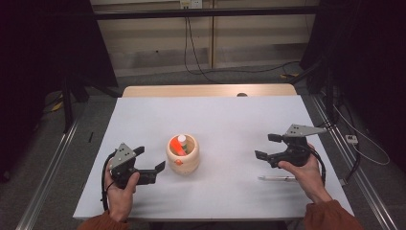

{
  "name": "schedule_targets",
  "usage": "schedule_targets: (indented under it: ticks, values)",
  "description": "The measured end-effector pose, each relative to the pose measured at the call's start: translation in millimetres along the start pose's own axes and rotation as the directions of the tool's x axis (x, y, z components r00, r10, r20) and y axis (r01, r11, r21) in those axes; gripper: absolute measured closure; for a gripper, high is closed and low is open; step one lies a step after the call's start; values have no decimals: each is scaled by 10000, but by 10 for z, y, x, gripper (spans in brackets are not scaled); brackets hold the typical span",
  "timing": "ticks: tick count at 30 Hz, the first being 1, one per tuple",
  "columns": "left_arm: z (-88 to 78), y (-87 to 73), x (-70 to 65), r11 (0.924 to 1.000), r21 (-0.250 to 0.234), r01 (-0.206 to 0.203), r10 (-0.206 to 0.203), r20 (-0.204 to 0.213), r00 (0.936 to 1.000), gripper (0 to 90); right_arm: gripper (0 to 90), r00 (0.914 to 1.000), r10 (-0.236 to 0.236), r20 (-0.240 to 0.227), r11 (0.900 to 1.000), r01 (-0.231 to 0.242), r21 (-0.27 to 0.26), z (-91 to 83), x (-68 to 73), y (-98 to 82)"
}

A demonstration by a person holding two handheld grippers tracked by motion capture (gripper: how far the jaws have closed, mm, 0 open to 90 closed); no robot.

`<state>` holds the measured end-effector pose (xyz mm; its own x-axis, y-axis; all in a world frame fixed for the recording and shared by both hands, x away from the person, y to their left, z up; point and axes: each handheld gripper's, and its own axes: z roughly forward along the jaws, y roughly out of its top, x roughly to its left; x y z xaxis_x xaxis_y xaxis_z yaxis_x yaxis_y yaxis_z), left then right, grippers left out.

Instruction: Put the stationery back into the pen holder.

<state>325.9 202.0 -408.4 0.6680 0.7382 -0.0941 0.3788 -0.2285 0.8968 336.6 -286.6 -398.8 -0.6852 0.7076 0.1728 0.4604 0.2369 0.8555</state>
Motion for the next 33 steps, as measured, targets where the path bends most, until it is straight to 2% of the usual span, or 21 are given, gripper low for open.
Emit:
schedule_targets:
  ticks: [5, 10, 14, 16, 22, 23, 24, 29, 31, 33]
  values:
    - [8, 0, -7, 10000, -37, 7, -7, 24, 10000, 54, 137, 9999, -82, 81, 9979, 76, 644, -67, -56, -113]
    - [11, -1, -8, 10000, -32, 41, -41, 38, 10000, 54, 174, 9997, -228, 36, 9932, 223, 1144, -153, -89, -150]
    - [10, 0, -9, 10000, -51, 33, -33, 30, 10000, 54, 213, 9978, -643, 137, 9816, 607, 1812, -208, -102, -169]
    - [13, 3, -10, 10000, -7, -8, 8, 14, 10000, 54, 213, 9979, -632, 104, 9747, 595, 2155, -211, -111, -193]
    - [16, 3, -9, 10000, 23, -17, 17, 24, 10000, 54, 293, 9963, -833, -220, 9455, 860, 3140, -200, -122, -264]
    - [15, 2, -9, 10000, 18, -2, 2, 17, 10000, 54, 303, 9940, -1013, -404, 9327, 1090, 3438, -190, -110, -277]
    - [15, 2, -10, 10000, 18, -2, 2, 17, 10000, 54, 303, 9940, -1013, -404, 9327, 1090, 3438, -190, -110, -277]
    - [23, 7, -21, 10000, 21, -50, 50, 66, 10000, 54, 367, 9837, -1550, -907, 8891, 1789, 4214, -142, -51, -289]
    - [21, 6, -17, 10000, 19, -44, 44, 60, 10000, 54, 373, 9829, -1519, -1042, 8815, 1824, 4355, -116, -48, -292]
    - [17, 5, -10, 10000, 15, -20, 20, 30, 10000, 54, 384, 9810, -1541, -1177, 8681, 1913, 4581, -89, -48, -298]
